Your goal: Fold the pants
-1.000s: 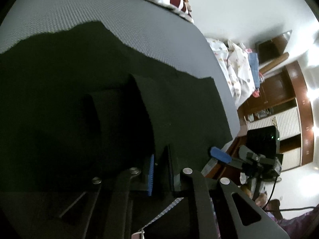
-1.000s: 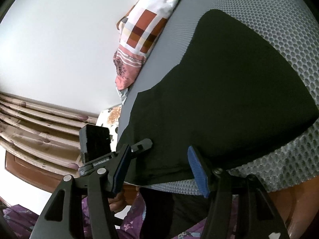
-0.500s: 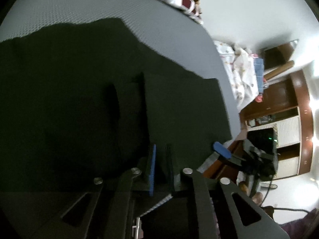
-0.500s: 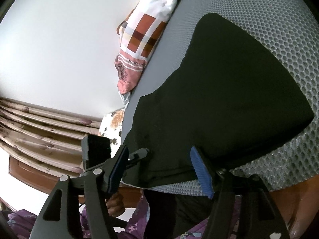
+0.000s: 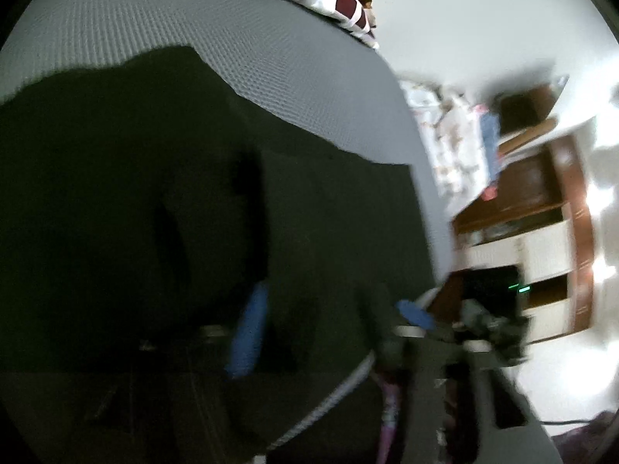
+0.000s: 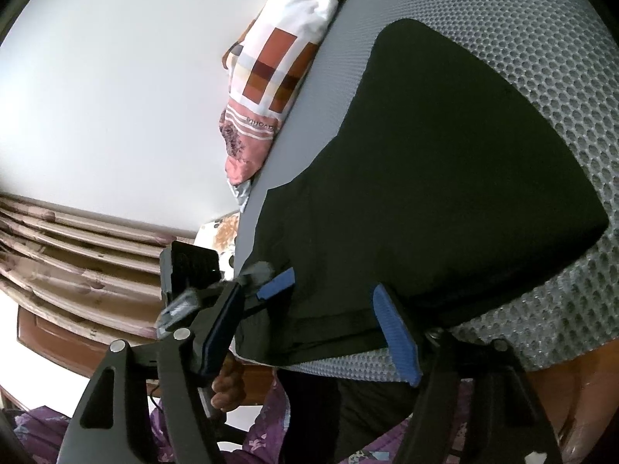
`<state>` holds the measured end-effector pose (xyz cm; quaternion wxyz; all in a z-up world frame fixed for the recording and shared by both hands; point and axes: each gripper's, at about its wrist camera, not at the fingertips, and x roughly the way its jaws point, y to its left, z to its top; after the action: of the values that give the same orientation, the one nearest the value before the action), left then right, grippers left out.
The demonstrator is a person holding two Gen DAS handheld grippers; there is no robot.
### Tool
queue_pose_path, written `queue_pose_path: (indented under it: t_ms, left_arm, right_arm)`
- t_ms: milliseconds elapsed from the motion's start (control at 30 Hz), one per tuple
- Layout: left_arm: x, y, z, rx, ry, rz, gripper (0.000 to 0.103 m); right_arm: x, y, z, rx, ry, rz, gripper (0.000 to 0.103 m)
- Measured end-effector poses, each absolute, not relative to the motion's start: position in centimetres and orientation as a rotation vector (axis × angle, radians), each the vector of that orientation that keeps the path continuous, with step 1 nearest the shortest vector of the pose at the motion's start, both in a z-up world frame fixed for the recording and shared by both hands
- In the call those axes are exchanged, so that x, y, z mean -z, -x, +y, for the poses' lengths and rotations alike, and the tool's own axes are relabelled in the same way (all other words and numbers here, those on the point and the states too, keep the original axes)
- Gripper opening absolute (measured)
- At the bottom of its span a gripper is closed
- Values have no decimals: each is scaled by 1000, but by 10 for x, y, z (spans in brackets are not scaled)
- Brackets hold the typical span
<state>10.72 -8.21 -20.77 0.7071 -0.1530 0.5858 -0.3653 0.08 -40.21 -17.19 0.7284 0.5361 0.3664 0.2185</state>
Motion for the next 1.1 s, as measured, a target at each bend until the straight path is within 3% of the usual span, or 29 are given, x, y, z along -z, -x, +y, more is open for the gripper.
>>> queue_pose_path:
  t_ms: [33, 367, 467, 1100]
  left_arm:
    - [209, -107, -83, 789, 306, 1300, 3]
    - [205, -98, -82, 793, 324, 1281, 3]
    - [208, -101, -79, 792, 354, 1291, 3]
    - [236, -110, -61, 805, 564, 1361, 3]
  right_arm:
    - [172, -1, -402, -482, -1182, 807, 68]
    - [169, -5, -390, -623, -1233, 808, 72]
    - [173, -10, -373, -744, -1322, 848, 82]
    - [169, -11, -367, -433, -1301, 957, 79]
